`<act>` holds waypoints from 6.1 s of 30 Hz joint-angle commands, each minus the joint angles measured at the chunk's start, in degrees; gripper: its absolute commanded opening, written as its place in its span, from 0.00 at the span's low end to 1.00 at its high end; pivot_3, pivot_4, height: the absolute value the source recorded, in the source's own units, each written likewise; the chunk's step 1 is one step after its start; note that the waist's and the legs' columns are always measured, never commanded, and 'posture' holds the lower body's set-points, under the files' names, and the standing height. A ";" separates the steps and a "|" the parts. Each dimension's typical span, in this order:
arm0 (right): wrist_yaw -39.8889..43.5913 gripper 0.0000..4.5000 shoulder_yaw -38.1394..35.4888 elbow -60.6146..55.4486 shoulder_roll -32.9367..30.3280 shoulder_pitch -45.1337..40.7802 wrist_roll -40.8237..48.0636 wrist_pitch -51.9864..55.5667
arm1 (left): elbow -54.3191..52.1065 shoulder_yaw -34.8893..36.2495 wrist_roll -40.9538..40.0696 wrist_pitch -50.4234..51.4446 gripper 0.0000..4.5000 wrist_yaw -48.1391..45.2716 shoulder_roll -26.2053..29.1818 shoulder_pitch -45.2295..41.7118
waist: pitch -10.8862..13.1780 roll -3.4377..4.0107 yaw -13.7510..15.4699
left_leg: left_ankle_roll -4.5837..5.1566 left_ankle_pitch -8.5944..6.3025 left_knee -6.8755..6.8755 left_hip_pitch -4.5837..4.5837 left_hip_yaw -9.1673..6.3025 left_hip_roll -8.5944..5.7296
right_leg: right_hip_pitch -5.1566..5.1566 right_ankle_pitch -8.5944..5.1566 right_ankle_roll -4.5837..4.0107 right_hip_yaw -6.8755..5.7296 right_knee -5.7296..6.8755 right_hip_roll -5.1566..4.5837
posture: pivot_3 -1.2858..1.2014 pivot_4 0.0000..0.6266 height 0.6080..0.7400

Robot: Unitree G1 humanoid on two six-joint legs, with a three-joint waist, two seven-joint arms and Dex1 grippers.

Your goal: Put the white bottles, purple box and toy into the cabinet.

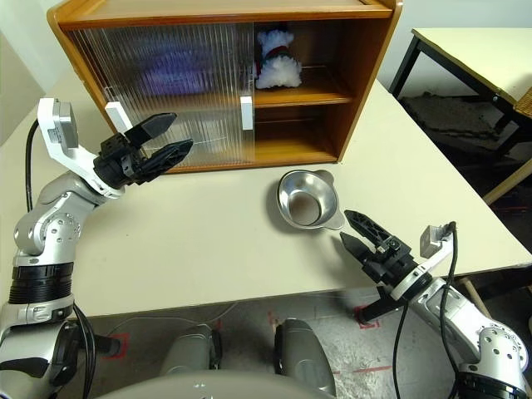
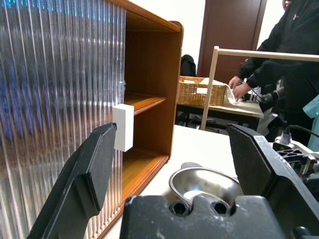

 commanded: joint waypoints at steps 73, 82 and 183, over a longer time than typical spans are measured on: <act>17.11 0.00 -4.89 20.10 -2.41 -12.27 -17.90 7.90 | -2.46 1.03 0.18 1.68 1.00 1.31 1.24 -0.05 | -0.44 -0.66 0.16 | 0.17 -0.13 0.19 0.06 0.17 -0.14 | 0.15 0.21 0.34 0.50 -0.26 -0.08 | 0.52 0.00 1.00; 13.96 0.00 -7.62 20.95 -1.03 -16.06 -14.62 7.42 | -2.22 1.02 0.26 1.44 1.00 1.09 1.27 -0.26 | -0.36 -0.52 0.15 | 0.26 -0.16 0.07 0.01 0.33 -0.15 | 0.03 0.64 1.07 0.61 -0.26 0.07 | 0.53 0.00 1.00; 34.96 0.99 -17.11 64.65 8.44 -55.33 -52.10 -33.43 | -12.99 3.82 -3.53 3.29 1.00 9.36 3.31 7.82 | -0.23 -0.05 8.75 | 0.61 -0.16 0.04 -0.04 0.72 0.09 | -0.32 0.67 0.86 1.48 -0.22 0.70 | 0.57 0.00 1.00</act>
